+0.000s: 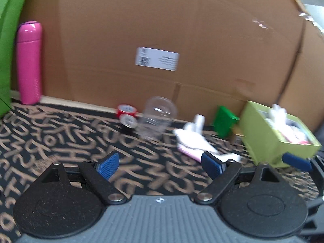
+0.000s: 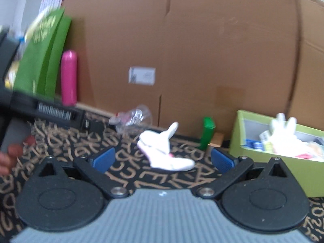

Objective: Organize objects
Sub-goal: 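Move both tools back toward the pile, then grasp the clear plastic cup with the left tool while the right tool grasps the second white glove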

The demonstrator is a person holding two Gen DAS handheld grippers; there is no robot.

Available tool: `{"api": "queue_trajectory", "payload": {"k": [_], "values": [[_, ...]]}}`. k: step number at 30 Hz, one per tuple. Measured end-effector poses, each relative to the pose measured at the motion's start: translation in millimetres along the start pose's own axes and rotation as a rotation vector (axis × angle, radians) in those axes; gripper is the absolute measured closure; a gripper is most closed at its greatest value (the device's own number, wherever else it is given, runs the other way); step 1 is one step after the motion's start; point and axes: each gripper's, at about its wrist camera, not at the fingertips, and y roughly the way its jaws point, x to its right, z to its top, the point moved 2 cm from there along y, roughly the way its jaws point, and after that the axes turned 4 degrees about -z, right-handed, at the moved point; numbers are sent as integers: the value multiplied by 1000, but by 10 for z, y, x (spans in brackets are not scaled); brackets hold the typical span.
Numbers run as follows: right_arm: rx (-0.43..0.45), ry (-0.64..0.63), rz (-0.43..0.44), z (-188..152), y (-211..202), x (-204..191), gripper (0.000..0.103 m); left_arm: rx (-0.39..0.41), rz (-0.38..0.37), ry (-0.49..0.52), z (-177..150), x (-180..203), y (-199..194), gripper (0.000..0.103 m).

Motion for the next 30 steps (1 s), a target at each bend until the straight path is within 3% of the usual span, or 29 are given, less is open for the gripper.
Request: {"api": "queue_trajectory", "payload": {"k": [8,11,16,19,21,24,30], "values": [[-130,50,-28,-31,563,-109,2,5,31,95,347,-110,565,15],[-182,31,-57,-66,852,-140,11,-13,19,157,466,-65,818,23],[-240,62,-47,-107,1192,-94,26,-68,26,214,580,15,1174,24],[-249,104,-6,-87,1287,-31,47,-108,34,241,594,41,1355,26],[-247,109,1,-87,1283,-14,63,-148,24,242,581,36,1451,45],[-231,84,6,-113,1186,-31,78,-162,3,230,542,20,1489,47],[-218,100,10,-177,855,44,83,-192,-87,227,431,123,1250,53]]}}
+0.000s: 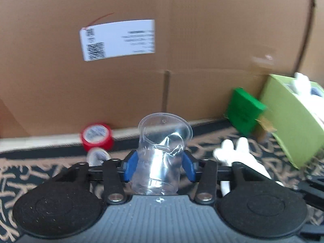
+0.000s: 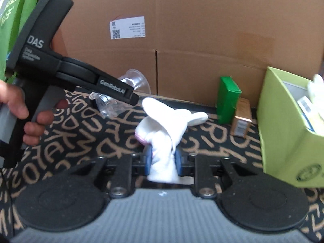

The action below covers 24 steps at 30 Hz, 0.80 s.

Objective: Organize objects
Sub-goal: 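Grasp the clear plastic cup with the left tool while the right tool grasps the second white glove, then carry cup and glove into the green shoebox and open both tools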

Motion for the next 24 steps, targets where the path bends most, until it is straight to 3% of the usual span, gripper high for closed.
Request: {"api": "queue_trajectory", "payload": {"k": [7,9,12,15,17,18,19,21,24], "values": [[-47,4,23,-278,-524,95,82,-50,-113,53,-467,316,-570,53],[-70,-5,44,-370,-650,106,72,-52,-140,47,-616,358,-739,45],[-81,-9,62,-442,-733,91,54,-35,-114,41,-787,390,-846,37],[-72,-11,51,-412,-727,65,53,-39,-73,52,-804,439,-779,33],[-57,1,52,-377,-713,56,52,-51,-72,40,-777,410,-714,35],[-50,5,53,-388,-715,58,52,-60,-73,32,-766,394,-685,45],[-49,8,51,-385,-697,60,54,-68,-78,23,-768,379,-678,51],[-70,-1,56,-407,-657,56,73,-67,-89,20,-773,369,-681,52],[-66,1,76,-436,-681,48,86,-59,-102,26,-782,400,-747,53]]}}
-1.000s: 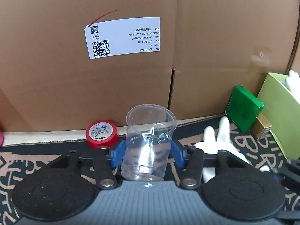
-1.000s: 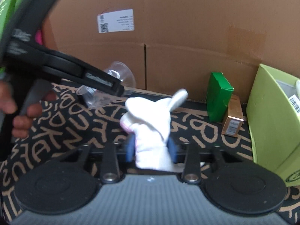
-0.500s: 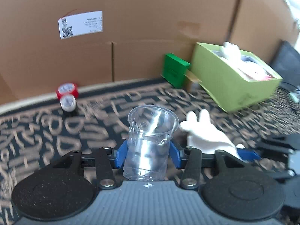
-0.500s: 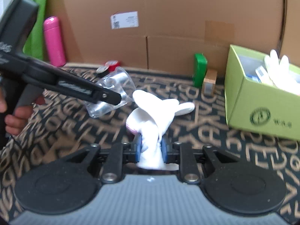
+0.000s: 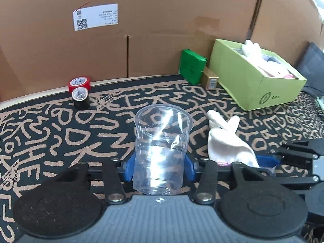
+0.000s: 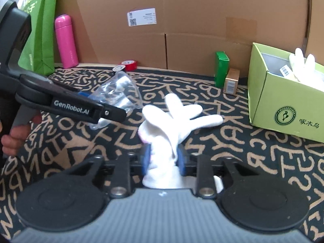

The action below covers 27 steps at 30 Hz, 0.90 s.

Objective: Organize objects
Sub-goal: 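Carry cup and glove into the green shoebox and open both tools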

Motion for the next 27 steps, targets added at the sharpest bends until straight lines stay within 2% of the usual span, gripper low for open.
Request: {"api": "queue_trajectory", "payload": {"k": [7,15,21,27], "values": [[118,-20,-48,134,-404,74,86,84,-96,19,288,346,-266,53],[277,1,-202,468,-1016,601,86,176,-203,9,970,931,-284,52],[346,55,-341,701,-1208,1196,86,179,-233,-39,1490,1342,62,52],[356,113,-414,848,-1008,1723,86,139,-209,-103,1811,1581,684,52]]}}
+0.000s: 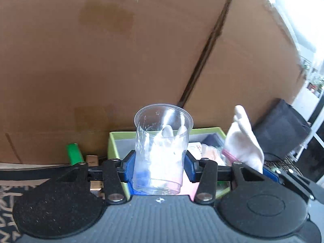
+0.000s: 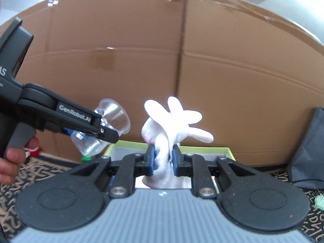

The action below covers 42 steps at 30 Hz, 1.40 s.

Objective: Organize objects
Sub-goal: 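Carry cup and glove into the green shoebox and open both tools, then move both tools back toward the tape rolls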

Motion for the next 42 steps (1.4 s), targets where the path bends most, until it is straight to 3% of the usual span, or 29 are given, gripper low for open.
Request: {"api": "queue_trajectory", "payload": {"k": [7,10,12,14,15,19,23,29,31,32,33,34,36,42], "values": [[-47,50,20,-131,557,113,86,-16,60,27,30,-23,551,52],[-105,47,68,-267,778,56,83,9,77,58,5,-45,649,46],[-151,37,86,-371,848,-15,67,14,82,41,-18,-87,666,23],[-145,24,60,-438,821,-38,45,37,76,16,-38,-130,620,18],[-125,28,46,-456,770,-30,41,42,77,14,-45,-139,598,16],[-96,62,33,-404,634,-9,41,58,86,35,-85,-128,506,16],[-106,48,30,-337,618,-15,68,64,80,30,-97,-92,468,14],[-184,33,40,-375,691,-102,69,73,73,38,-196,-97,193,12],[-167,39,37,-344,612,-125,59,98,62,36,-224,-205,29,12],[-147,47,44,-319,524,-144,44,115,62,38,-250,-244,-75,11],[-125,53,46,-293,445,-165,35,128,69,37,-281,-296,-161,10],[-99,56,42,-262,358,-189,33,141,77,32,-334,-337,-275,9],[-53,45,47,-205,173,-282,17,161,85,23,-398,-459,-512,8],[20,27,114,-204,-248,-698,3,190,170,-7,-780,-851,-1119,6]]}}
